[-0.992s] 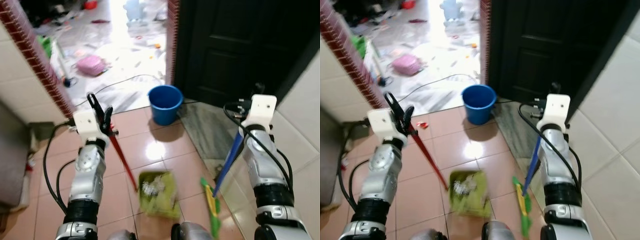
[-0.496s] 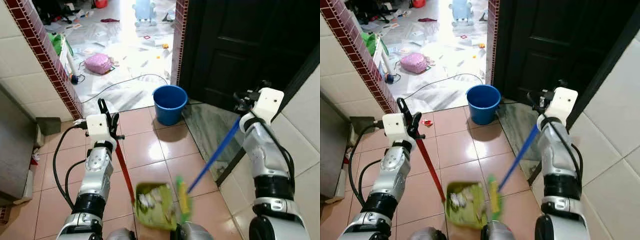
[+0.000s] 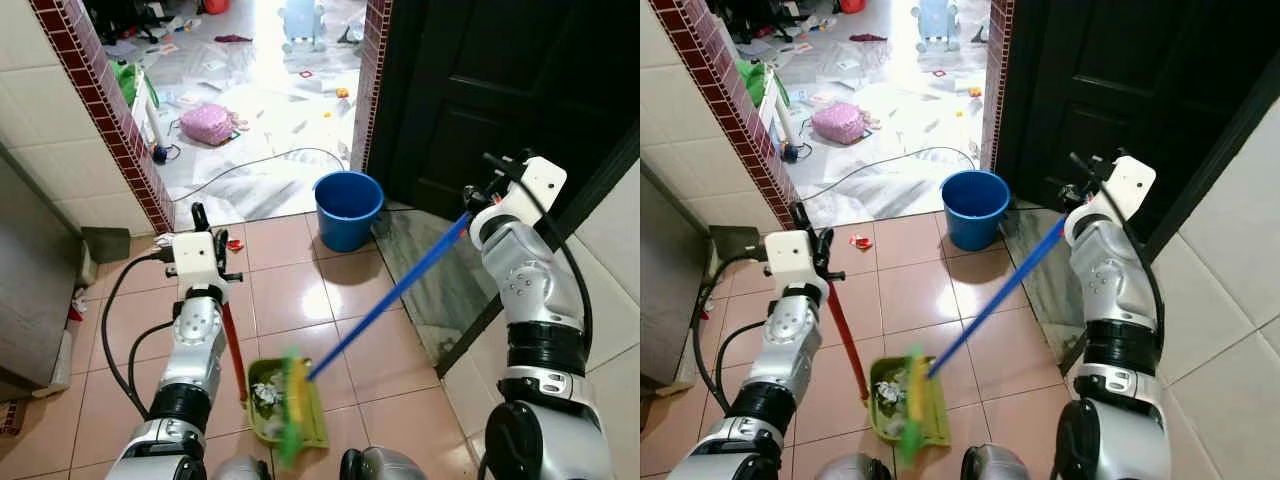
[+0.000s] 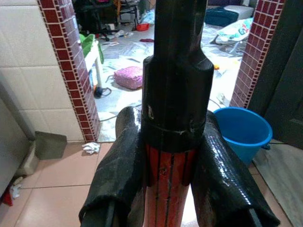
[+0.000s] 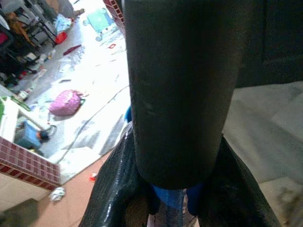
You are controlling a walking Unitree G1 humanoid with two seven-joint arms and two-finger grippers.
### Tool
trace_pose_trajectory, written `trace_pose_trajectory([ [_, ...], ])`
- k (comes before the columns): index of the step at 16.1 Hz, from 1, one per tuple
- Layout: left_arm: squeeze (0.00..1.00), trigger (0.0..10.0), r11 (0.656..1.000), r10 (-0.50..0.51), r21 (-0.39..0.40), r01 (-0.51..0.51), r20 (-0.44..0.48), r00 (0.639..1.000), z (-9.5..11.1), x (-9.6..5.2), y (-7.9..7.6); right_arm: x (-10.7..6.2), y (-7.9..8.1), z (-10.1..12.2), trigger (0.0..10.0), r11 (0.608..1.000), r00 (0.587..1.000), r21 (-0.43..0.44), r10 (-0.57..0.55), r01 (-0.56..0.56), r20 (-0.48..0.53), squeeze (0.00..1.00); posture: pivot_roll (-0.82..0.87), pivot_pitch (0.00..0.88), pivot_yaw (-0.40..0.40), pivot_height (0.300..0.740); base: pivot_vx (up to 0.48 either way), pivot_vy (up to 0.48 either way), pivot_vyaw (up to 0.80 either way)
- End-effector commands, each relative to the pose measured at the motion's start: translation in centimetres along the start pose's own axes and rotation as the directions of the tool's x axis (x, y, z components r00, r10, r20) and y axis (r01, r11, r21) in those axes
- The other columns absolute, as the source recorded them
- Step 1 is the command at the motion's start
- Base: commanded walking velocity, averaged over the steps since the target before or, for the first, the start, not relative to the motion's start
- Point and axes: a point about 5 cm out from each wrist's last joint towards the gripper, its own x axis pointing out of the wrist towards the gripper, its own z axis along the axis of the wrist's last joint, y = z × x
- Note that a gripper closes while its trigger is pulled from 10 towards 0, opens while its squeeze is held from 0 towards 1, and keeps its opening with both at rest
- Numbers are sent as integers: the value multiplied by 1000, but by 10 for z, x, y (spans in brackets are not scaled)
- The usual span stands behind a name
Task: Sweep floor
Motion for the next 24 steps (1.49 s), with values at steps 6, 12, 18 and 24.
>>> trace_pose_trajectory([
  [6, 0, 10000, 1000, 2, -7, -2, 77, 997, 15, 9, -2, -10, 33, 38, 10000, 968, 963, -155, 222, -199, 155, 0, -169, 0, 16, 740, 0, 0, 0],
  [12, 0, 10000, 999, 39, -16, -38, 86, 996, 16, 12, 5, -19, 50, 48, 10000, 895, 908, -343, 367, -285, 203, 0, -169, 0, 8, 740, 0, 0, 0],
  [18, 0, 10000, 997, 42, -75, -32, 141, 989, 31, 13, 18, -18, 29, 27, 10000, 879, 928, -430, 315, -207, 199, 0, -157, 0, 9, 740, 0, 0, 0],
  [24, 0, 10000, 989, 143, 24, -145, 72, 987, 19, 10, 45, -18, 23, 6, 10000, 842, 930, -510, 310, -173, 196, 0, -145, 1, 20, 740, 0, 0, 0],
])
